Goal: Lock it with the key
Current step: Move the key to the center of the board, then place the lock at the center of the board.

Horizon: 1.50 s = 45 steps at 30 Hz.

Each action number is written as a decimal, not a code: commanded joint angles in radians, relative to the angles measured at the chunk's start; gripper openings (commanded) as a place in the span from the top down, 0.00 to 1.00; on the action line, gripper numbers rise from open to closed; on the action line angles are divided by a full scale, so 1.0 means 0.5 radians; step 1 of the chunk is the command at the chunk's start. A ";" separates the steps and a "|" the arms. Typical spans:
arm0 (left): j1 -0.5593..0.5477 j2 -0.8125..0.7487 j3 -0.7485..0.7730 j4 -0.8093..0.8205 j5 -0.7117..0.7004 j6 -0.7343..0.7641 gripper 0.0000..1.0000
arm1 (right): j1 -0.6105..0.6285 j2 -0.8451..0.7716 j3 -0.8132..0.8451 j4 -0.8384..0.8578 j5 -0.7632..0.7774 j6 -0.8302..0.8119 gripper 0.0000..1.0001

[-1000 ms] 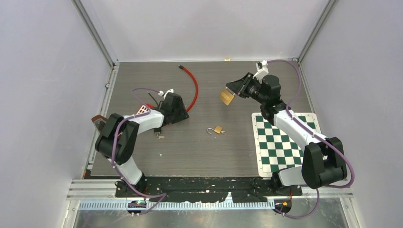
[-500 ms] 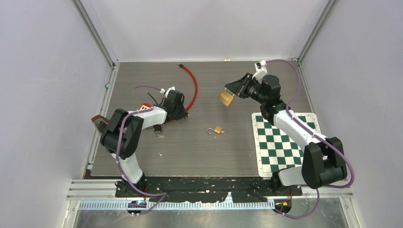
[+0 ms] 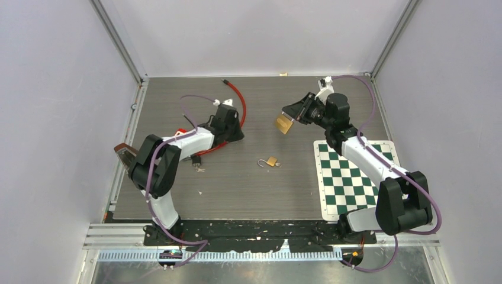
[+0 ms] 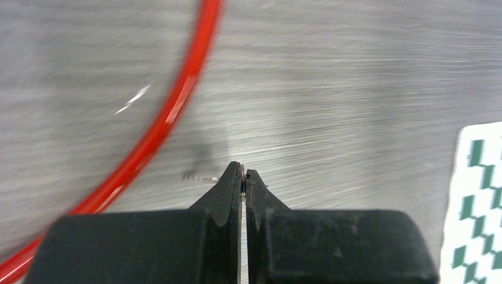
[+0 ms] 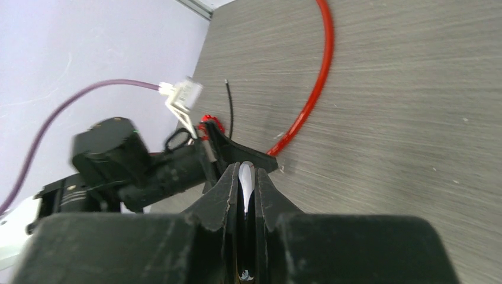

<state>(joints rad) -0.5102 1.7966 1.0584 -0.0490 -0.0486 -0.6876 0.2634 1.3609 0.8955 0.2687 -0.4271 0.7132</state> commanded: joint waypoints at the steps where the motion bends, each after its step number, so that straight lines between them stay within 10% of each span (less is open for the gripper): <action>1: -0.073 0.032 0.274 0.252 0.214 0.092 1.00 | -0.074 -0.113 0.114 0.001 0.088 0.064 0.95; 10: -0.173 0.632 0.837 0.653 0.630 -0.344 1.00 | -0.222 -0.063 0.134 -0.140 0.286 0.154 0.95; 19: -0.364 1.005 1.540 0.034 0.307 -0.520 0.99 | -0.281 0.026 0.144 -0.220 0.516 0.227 0.95; 32: -0.363 0.802 1.244 -0.050 0.082 -0.457 0.47 | -0.353 0.363 0.314 -0.169 0.366 -0.127 0.95; 40: -0.242 0.358 0.733 0.037 0.013 -0.316 0.44 | -0.381 0.822 0.454 0.053 0.136 0.049 0.95; 45: -0.060 0.012 0.382 0.305 0.483 -0.144 0.45 | -0.346 1.137 0.640 0.170 -0.052 0.120 0.95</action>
<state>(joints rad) -0.6048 1.9366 1.3281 -0.0372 0.0387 -0.8459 0.0765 1.8763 1.1149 0.1997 -0.3386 0.7158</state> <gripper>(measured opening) 0.557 0.142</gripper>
